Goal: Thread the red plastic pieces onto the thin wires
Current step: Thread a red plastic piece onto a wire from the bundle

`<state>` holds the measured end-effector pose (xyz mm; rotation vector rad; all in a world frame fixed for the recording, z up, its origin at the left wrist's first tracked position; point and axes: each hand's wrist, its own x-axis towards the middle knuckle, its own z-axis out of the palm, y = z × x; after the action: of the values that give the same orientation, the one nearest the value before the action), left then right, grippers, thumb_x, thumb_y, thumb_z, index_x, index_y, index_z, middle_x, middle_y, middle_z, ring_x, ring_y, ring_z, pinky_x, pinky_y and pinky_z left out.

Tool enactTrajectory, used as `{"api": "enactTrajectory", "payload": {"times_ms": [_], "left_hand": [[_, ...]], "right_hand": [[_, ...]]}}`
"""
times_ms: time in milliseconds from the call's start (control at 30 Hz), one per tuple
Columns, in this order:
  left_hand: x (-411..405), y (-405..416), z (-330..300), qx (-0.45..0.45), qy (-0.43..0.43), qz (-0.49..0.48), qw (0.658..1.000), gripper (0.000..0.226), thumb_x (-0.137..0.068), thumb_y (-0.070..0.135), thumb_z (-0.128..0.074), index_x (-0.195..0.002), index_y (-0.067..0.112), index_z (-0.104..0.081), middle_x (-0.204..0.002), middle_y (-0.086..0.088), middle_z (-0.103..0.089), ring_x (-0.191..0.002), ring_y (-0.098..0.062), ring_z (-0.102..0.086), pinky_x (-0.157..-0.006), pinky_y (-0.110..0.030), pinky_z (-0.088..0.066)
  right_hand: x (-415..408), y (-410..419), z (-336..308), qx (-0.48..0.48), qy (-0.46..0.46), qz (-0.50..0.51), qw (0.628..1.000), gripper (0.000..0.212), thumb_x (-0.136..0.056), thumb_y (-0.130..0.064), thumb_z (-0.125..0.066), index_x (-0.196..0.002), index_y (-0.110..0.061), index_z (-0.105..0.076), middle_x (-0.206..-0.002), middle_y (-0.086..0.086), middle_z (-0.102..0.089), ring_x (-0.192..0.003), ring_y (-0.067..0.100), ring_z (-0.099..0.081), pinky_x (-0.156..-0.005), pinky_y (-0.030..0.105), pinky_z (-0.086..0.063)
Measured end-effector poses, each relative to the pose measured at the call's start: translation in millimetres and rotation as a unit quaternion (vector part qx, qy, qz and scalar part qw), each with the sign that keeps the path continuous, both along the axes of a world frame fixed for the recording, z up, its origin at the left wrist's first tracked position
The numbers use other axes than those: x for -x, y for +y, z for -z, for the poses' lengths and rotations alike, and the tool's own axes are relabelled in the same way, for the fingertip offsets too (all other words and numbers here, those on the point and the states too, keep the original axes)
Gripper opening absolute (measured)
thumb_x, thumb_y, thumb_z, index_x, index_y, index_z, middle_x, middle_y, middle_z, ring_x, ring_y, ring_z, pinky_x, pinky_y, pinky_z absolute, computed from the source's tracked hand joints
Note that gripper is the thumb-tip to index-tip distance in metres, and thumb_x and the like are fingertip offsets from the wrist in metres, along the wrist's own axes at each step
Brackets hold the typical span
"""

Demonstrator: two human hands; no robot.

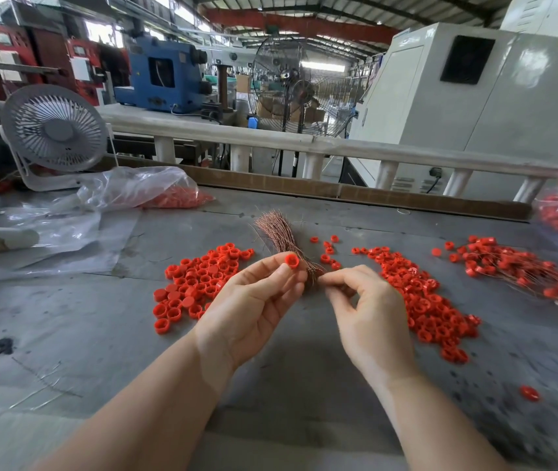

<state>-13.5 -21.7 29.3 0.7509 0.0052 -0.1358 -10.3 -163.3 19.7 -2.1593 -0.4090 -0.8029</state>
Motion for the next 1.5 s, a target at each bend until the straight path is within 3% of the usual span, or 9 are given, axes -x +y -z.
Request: {"api": "enactTrajectory", "payload": {"times_ms": [167,267,400,667,833,900,1033,1200,1500], "left_hand": [[-1,1,3,-0.023,0.005,-0.004,1.0,0.014,-0.069,0.005,-0.063,-0.082,0.004,-0.07,-0.078,-0.009,-0.07,-0.067,-0.012,-0.068,-0.065,-0.02,-0.057],[0,-1,5,-0.047,0.006,0.002,0.999,0.011,-0.07,0.003,-0.063,-0.074,0.006,-0.073,-0.077,-0.009,-0.071,-0.068,-0.012,-0.069,-0.064,-0.021,-0.057],[0,-4,6,-0.067,0.008,0.009,0.998,0.01,-0.068,0.005,-0.064,-0.074,0.006,-0.072,-0.076,-0.009,-0.07,-0.067,-0.012,-0.069,-0.06,-0.02,-0.057],[2,-6,6,-0.088,0.011,0.021,0.996,0.01,-0.08,-0.002,-0.059,-0.086,0.002,-0.066,-0.074,-0.01,-0.069,-0.063,-0.012,-0.067,-0.06,-0.021,-0.057],[3,-7,7,-0.101,0.007,0.026,0.995,0.011,-0.084,-0.003,-0.056,-0.089,0.001,-0.065,-0.076,-0.011,-0.069,-0.063,-0.012,-0.067,-0.062,-0.022,-0.057],[3,-7,7,-0.106,0.004,0.028,0.994,0.011,-0.085,-0.003,-0.056,-0.09,0.001,-0.065,-0.077,-0.011,-0.069,-0.064,-0.012,-0.067,-0.062,-0.022,-0.057],[4,-8,7,-0.116,-0.001,0.03,0.993,0.011,-0.086,-0.003,-0.055,-0.089,0.001,-0.065,-0.077,-0.01,-0.069,-0.064,-0.012,-0.067,-0.063,-0.022,-0.057],[5,-8,6,-0.12,-0.003,0.033,0.992,0.012,-0.084,-0.003,-0.056,-0.085,0.002,-0.066,-0.077,-0.011,-0.069,-0.063,-0.012,-0.067,-0.061,-0.022,-0.057],[5,-8,6,-0.12,-0.007,0.037,0.992,0.012,-0.083,-0.003,-0.056,-0.084,0.003,-0.067,-0.079,-0.011,-0.07,-0.063,-0.013,-0.067,-0.061,-0.023,-0.057]], "right_hand": [[-6,-17,-3,-0.01,0.041,0.151,0.988,0.016,-0.08,-0.001,-0.063,-0.082,-0.014,-0.07,-0.086,0.004,-0.067,-0.087,0.029,-0.06,-0.081,0.043,-0.046],[-8,-27,-5,0.033,0.084,0.251,0.964,0.018,-0.083,-0.007,-0.06,-0.089,-0.021,-0.069,-0.098,0.002,-0.066,-0.1,0.029,-0.054,-0.087,0.04,-0.036],[-11,-35,-4,0.128,0.18,0.304,0.927,0.027,-0.085,-0.009,-0.057,-0.103,-0.026,-0.067,-0.111,0.001,-0.061,-0.111,0.027,-0.044,-0.088,0.038,-0.026],[-15,-42,2,0.196,0.197,0.32,0.906,0.035,-0.086,-0.007,-0.05,-0.109,-0.03,-0.064,-0.116,-0.002,-0.058,-0.114,0.023,-0.041,-0.088,0.037,-0.023],[-19,-39,7,0.248,0.202,0.249,0.914,0.055,-0.087,-0.006,-0.037,-0.13,-0.038,-0.048,-0.14,-0.016,-0.043,-0.127,0.011,-0.034,-0.103,0.035,-0.015],[-19,-40,9,0.259,0.213,0.233,0.913,0.056,-0.088,-0.005,-0.035,-0.131,-0.039,-0.046,-0.138,-0.017,-0.044,-0.128,0.01,-0.033,-0.105,0.037,-0.013],[-19,-40,12,0.274,0.186,0.245,0.911,0.043,-0.09,-0.007,-0.043,-0.116,-0.038,-0.058,-0.112,-0.015,-0.061,-0.115,0.013,-0.041,-0.097,0.037,-0.01],[-19,-37,12,0.269,0.169,0.245,0.916,0.028,-0.086,-0.014,-0.056,-0.099,-0.036,-0.065,-0.096,-0.015,-0.064,-0.104,0.011,-0.047,-0.081,0.032,-0.01],[-20,-32,12,0.258,0.135,0.189,0.938,0.032,-0.093,-0.022,-0.051,-0.12,-0.04,-0.057,-0.122,-0.018,-0.056,-0.115,0.011,-0.044,-0.072,0.03,-0.011]]}}
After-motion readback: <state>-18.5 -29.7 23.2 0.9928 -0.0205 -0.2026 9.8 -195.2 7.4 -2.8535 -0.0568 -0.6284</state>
